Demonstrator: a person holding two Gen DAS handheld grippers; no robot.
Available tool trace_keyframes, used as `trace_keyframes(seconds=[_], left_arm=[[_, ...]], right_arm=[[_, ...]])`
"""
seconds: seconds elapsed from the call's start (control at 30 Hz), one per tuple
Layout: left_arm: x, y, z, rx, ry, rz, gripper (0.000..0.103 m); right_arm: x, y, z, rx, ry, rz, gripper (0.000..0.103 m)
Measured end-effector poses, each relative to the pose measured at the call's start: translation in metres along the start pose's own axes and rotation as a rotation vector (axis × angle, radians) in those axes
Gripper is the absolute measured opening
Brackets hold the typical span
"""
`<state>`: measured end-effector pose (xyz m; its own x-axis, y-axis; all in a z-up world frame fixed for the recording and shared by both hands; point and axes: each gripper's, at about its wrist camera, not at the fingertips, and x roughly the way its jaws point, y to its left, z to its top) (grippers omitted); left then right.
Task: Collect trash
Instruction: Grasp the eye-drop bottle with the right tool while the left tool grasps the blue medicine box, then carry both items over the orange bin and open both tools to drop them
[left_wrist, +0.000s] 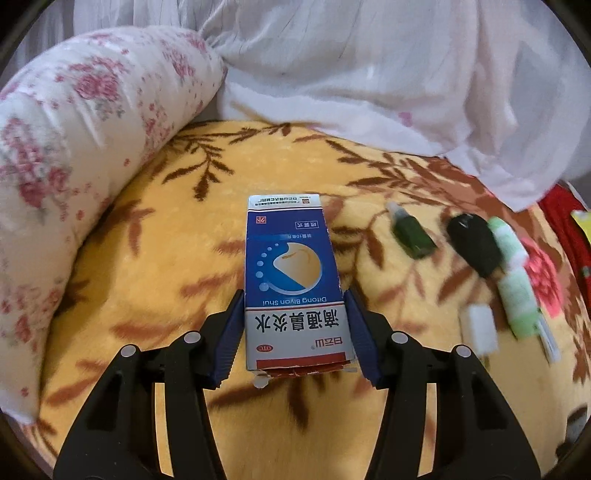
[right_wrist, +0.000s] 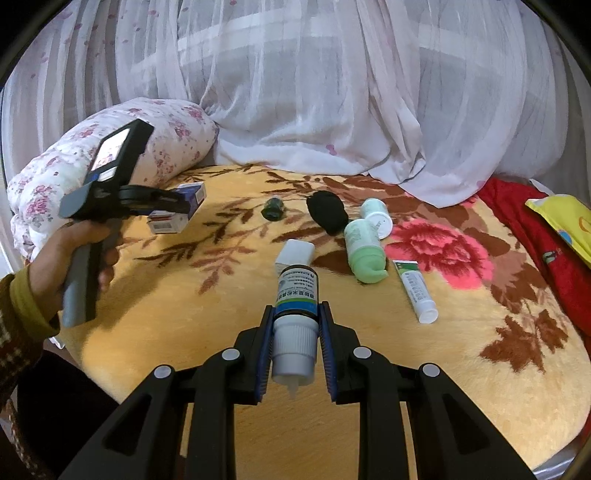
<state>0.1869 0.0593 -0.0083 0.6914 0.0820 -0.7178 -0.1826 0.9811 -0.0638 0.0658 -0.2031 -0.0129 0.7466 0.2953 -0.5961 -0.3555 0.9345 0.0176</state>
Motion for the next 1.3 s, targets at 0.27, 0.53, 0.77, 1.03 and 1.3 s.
trace_keyframes(seconds=[0.27,0.53,0.77,1.03,1.3], left_arm=[[-0.069,0.011,-0.050,0.030,-0.013,-0.087,0.052],[-0.131,0.017,-0.120,0.092,0.020,-0.167,0.052],[-0.157,0.021,-0.186,0.134,0.143,-0.250,0.052],[-0.164,0.023,-0.238,0.182,0.278,-0.286,0.052],[-0.178,0.016,-0.252,0.222,0.285,-0.323,0.052]], right_arm=[[-0.025,0.017,-0.004,-0.017,-0.006,0.020,0.023],[-0.054,0.040,-0.025,-0.040,0.027,0.078,0.023],[-0.061,0.064,-0.063,-0.068,0.134,0.149,0.023],[-0.054,0.077,-0.100,-0.054,0.255,0.207,0.023],[-0.058,0.089,-0.116,-0.080,0.297,0.231,0.023]])
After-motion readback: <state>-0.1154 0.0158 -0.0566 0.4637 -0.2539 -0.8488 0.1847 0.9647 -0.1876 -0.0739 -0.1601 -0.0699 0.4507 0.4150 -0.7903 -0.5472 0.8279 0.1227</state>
